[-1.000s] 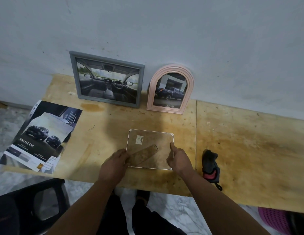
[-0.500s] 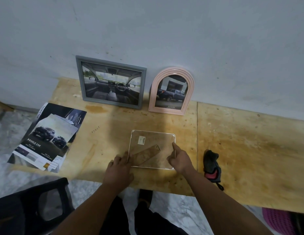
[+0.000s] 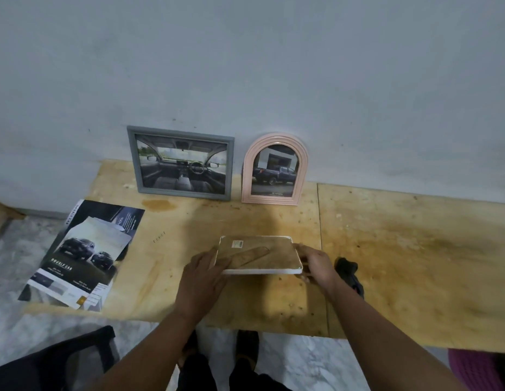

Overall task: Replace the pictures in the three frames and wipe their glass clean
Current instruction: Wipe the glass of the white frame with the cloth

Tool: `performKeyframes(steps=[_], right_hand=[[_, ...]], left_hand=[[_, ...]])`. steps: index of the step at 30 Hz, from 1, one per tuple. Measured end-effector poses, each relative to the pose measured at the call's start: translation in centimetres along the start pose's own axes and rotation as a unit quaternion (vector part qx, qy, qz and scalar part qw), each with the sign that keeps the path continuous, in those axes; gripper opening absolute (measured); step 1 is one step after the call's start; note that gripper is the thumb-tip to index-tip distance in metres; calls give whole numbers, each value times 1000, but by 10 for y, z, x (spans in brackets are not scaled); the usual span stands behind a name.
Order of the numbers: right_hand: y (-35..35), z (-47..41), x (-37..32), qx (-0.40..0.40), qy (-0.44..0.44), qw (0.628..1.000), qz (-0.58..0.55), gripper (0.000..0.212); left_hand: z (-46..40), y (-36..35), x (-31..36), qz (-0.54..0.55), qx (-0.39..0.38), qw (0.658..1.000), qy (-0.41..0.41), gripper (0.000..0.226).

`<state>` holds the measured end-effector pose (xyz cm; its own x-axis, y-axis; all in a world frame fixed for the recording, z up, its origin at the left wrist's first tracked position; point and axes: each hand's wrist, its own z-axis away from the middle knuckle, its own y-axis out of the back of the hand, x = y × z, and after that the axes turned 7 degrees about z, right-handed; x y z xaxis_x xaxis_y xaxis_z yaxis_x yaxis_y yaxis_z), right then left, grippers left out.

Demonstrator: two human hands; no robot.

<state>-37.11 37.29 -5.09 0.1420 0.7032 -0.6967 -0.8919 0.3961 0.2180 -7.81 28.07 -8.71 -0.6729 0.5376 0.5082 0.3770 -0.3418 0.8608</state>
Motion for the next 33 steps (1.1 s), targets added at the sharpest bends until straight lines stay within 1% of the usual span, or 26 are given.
performKeyframes(steps=[2,3,4,5,7,8,9,10,12,13,14,15,16,18,19,20,21,22,23,24,25,26,28,29,31,33], right_hand=[[14,0,-6,23,-7,998,-50,35],[21,-2,-5,54,-3,997,-61,33],[28,-4,-5,98,12,994,-41,31],[38,-10,2,154,31,987,21,29],[56,-12,15,264,58,946,179,29],[65,-12,25,300,52,920,248,33],[73,-12,35,318,27,898,302,40],[80,-11,42,317,-12,888,331,49],[90,-16,61,271,-98,899,329,75],[92,-20,71,245,-127,907,319,89],[92,-20,78,224,-139,912,314,97],[92,-25,88,210,-136,916,313,95],[91,-25,92,198,-125,921,311,80],[89,-21,92,196,-95,933,287,42],[88,-18,88,197,-86,949,231,32],[89,-13,82,190,-89,969,127,28],[90,-13,80,169,-98,981,-10,28],[90,-9,77,128,-112,976,-137,31],[92,-6,77,90,-127,956,-248,37],[92,-1,74,66,-149,932,-323,44],[93,2,72,43,-157,914,-371,49],[91,7,66,24,-160,905,-394,50],[82,15,59,-8,-139,896,-421,45],[78,16,57,-20,-131,894,-428,41],[68,19,49,-47,-126,895,-426,37],[58,18,41,-71,-134,906,-394,36]], left_hand=[[-16,9,5,13,20,998,-51,42],[-23,14,10,48,27,997,-53,45],[-31,20,17,85,39,995,-40,49],[-38,28,24,117,47,992,-16,50],[-49,36,36,186,65,980,28,38],[-53,36,39,233,73,968,57,28],[-55,36,43,292,77,948,101,19],[-56,34,47,365,82,914,156,17],[-53,26,54,514,87,812,263,17],[-50,20,57,565,88,761,307,19],[-47,13,58,598,89,717,347,21],[-44,7,59,622,90,678,382,20],[-41,1,60,639,93,643,411,18],[-35,-12,58,659,97,590,455,14],[-33,-18,56,665,99,571,471,15],[-31,-23,55,669,98,556,483,16],[-28,-27,54,672,95,546,491,18],[-26,-30,53,675,94,539,495,20],[-23,-33,54,677,89,539,494,21],[-21,-36,54,671,82,549,491,20],[-18,-39,54,658,71,570,487,19],[-16,-42,54,631,58,607,479,18],[-11,-48,53,565,33,684,460,19],[-10,-49,53,540,23,711,450,19],[-7,-47,57,501,5,747,436,18],[-5,-46,58,474,-11,770,427,21]])
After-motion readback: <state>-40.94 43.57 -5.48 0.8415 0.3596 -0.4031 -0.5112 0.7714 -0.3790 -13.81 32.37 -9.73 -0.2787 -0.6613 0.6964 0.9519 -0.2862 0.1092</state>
